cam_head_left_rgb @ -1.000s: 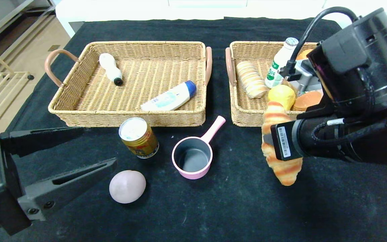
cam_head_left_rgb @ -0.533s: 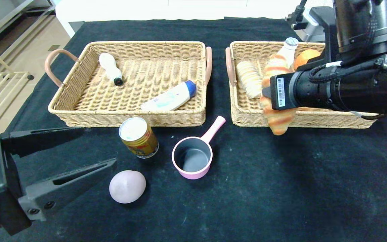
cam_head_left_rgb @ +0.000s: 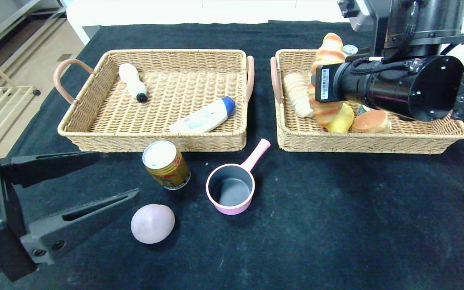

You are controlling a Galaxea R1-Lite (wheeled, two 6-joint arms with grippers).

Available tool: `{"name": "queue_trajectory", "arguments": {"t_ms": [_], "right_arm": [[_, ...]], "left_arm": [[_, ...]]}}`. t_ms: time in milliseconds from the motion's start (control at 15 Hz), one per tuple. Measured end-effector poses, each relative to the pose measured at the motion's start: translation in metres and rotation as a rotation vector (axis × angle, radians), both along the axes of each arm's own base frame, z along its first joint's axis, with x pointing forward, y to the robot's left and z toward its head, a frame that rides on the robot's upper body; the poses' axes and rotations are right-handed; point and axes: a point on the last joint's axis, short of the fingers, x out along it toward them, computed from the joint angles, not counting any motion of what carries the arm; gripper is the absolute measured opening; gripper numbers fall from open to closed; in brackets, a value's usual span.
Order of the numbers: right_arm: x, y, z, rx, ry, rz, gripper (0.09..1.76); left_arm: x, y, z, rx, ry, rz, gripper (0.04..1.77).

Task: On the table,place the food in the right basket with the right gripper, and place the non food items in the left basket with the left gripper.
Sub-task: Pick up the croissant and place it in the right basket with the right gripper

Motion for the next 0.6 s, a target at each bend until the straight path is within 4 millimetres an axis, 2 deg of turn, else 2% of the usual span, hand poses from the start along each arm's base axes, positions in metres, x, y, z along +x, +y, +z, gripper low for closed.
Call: {"name": "queue_trajectory", "arguments": {"t_ms": [333, 600], "right_arm": [[0.015, -0.003, 0.002, 0.019, -0.029, -0.031, 0.81], [0.036, -0.01, 0.002, 0.048, -0.068, -0.071, 0.81]], "left_arm": [[0.0, 0.0, 0.0, 0.0, 0.0, 0.0, 1.72], [0.0, 0.0, 0.0, 0.0, 0.0, 0.0, 1.72]]}}
